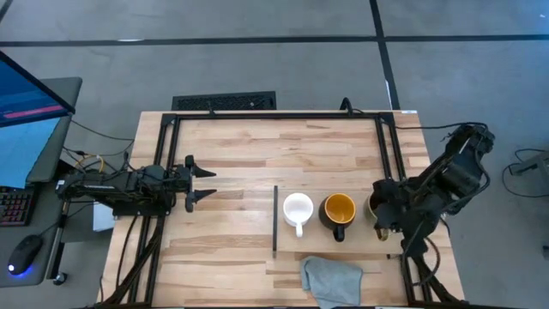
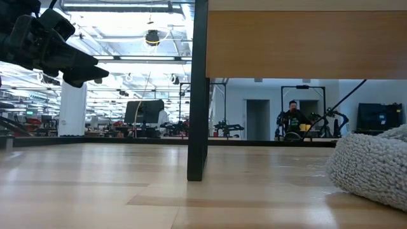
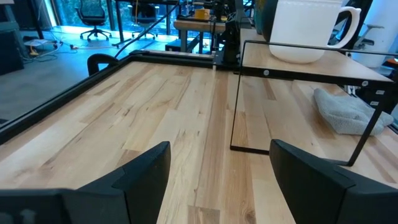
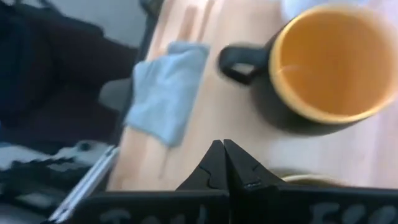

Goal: Stack small to large cups/mugs on shelf
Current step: Return to Home Position

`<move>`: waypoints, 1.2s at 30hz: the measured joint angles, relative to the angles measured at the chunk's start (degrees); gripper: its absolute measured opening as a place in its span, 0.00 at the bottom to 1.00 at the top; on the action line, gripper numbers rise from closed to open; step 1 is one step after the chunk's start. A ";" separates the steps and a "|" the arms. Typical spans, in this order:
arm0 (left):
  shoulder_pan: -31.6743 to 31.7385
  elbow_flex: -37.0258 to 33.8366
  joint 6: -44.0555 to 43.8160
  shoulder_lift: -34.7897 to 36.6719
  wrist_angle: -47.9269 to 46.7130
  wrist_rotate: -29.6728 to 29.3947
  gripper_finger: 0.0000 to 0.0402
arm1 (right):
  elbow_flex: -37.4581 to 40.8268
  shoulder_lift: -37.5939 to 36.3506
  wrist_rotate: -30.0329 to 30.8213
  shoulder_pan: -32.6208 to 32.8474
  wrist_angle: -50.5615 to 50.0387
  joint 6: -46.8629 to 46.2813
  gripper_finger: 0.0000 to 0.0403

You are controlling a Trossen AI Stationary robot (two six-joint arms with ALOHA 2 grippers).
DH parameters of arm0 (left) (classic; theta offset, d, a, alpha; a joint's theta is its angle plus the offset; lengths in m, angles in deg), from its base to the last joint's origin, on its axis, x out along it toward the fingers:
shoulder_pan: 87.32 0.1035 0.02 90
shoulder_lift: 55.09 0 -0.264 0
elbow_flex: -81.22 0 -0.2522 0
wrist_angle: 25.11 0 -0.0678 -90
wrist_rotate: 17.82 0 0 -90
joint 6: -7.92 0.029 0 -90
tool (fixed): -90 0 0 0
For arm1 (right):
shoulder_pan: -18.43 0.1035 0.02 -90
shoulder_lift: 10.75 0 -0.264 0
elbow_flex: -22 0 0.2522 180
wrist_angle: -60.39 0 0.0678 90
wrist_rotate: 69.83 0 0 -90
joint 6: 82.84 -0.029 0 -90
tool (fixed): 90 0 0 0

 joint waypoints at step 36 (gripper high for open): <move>0.00 0.00 1.68 0.00 -0.17 1.52 0.66 | 18.14 -43.74 32.74 0.00 1.91 13.81 0.00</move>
